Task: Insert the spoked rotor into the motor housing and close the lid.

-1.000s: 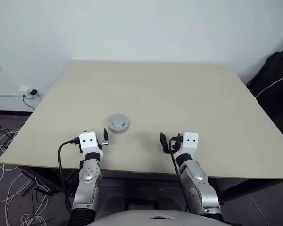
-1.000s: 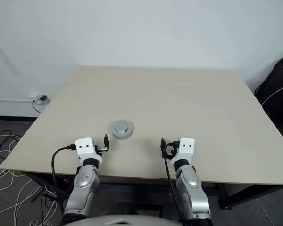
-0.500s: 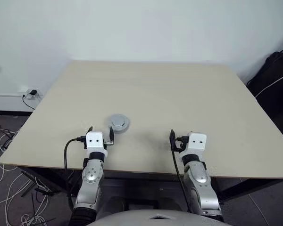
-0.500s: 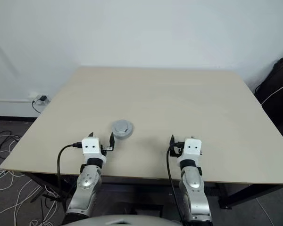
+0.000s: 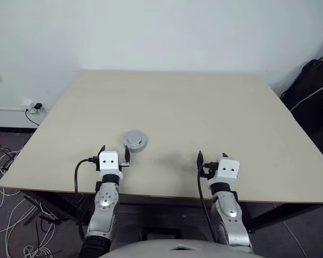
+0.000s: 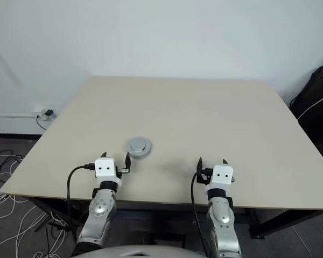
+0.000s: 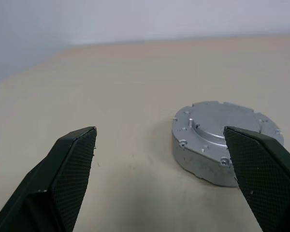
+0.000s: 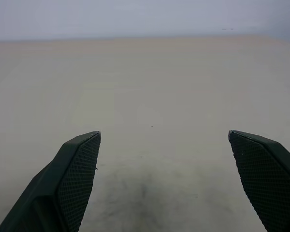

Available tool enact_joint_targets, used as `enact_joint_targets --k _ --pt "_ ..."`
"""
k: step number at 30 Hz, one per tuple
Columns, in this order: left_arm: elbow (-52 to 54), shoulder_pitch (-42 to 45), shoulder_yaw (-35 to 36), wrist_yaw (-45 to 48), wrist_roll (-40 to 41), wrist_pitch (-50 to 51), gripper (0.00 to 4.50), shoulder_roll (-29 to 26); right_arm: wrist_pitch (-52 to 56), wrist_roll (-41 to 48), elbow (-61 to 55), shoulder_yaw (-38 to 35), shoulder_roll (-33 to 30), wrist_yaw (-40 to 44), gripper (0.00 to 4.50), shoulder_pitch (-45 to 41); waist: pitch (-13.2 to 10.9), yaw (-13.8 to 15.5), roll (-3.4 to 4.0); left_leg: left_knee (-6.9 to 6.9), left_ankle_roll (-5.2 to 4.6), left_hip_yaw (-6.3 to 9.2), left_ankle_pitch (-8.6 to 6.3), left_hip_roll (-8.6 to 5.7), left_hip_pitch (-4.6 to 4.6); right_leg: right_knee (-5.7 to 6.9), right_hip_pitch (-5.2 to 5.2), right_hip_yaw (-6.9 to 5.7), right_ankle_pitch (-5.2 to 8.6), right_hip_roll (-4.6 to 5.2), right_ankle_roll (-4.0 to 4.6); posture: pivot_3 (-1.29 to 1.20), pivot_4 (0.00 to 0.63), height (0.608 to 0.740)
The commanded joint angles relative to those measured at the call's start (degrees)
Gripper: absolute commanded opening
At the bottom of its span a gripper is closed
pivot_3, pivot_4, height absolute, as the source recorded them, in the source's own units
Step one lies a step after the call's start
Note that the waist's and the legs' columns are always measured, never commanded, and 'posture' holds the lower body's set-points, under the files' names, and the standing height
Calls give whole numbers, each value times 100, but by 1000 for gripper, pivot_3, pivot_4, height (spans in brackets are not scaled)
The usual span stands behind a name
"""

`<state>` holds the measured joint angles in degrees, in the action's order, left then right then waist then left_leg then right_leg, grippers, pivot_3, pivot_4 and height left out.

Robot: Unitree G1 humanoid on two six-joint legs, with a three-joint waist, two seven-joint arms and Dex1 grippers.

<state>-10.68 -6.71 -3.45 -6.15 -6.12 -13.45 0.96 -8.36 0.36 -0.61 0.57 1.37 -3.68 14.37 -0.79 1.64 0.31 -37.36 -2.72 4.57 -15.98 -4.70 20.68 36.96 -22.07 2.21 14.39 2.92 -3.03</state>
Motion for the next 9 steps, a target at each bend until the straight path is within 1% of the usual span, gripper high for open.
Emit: enact_joint_targets --k 1,9 --pt "63 71 -67 10 -59 -198 4471 21 -133 -27 -102 0 20 15 4500 -34 0 -1 1 0 0 0 0 0 0 0 0 0 0 -1 0 0 0 740" --pt "58 48 -49 8 -66 -187 4471 -9 -142 -7 -98 -16 54 8 4500 -4 0 -1 1 0 0 0 0 1 -1 0 1 0 0 0 0 0 0 740"
